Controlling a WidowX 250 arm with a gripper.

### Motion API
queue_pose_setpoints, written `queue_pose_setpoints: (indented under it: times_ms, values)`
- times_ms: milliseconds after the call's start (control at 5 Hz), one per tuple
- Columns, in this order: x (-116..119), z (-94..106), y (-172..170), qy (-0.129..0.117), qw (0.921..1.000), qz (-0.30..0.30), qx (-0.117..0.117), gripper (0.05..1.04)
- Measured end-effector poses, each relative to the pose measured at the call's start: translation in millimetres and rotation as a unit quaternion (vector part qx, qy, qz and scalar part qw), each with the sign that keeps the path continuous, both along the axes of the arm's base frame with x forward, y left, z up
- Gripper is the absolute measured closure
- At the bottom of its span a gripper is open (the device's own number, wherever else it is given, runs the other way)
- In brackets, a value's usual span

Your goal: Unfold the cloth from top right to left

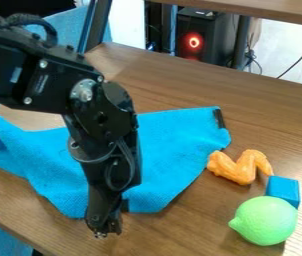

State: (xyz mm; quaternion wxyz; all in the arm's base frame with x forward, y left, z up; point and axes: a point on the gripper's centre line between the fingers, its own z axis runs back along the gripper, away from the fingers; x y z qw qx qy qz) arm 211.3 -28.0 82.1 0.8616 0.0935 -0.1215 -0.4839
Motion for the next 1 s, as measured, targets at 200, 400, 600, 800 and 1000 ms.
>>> queue_pose_setpoints:
  times_ms: [200,400,600,800,1000]
  values:
    - [0.3,0.3,-1.5,-0.002,1.0000,0.003,-0.007,0.416]
    - [-3.0,0.1,-3.9,0.008,0.9998,-0.002,-0.015,0.717]
    - [-4.3,5.4,-2.5,0.004,0.9997,0.001,-0.024,0.931]
    - [-3.7,11.2,0.5,-0.010,0.9998,0.004,-0.017,1.026]
    - [-0.5,21.1,5.3,-0.018,0.9996,0.014,-0.019,1.034]
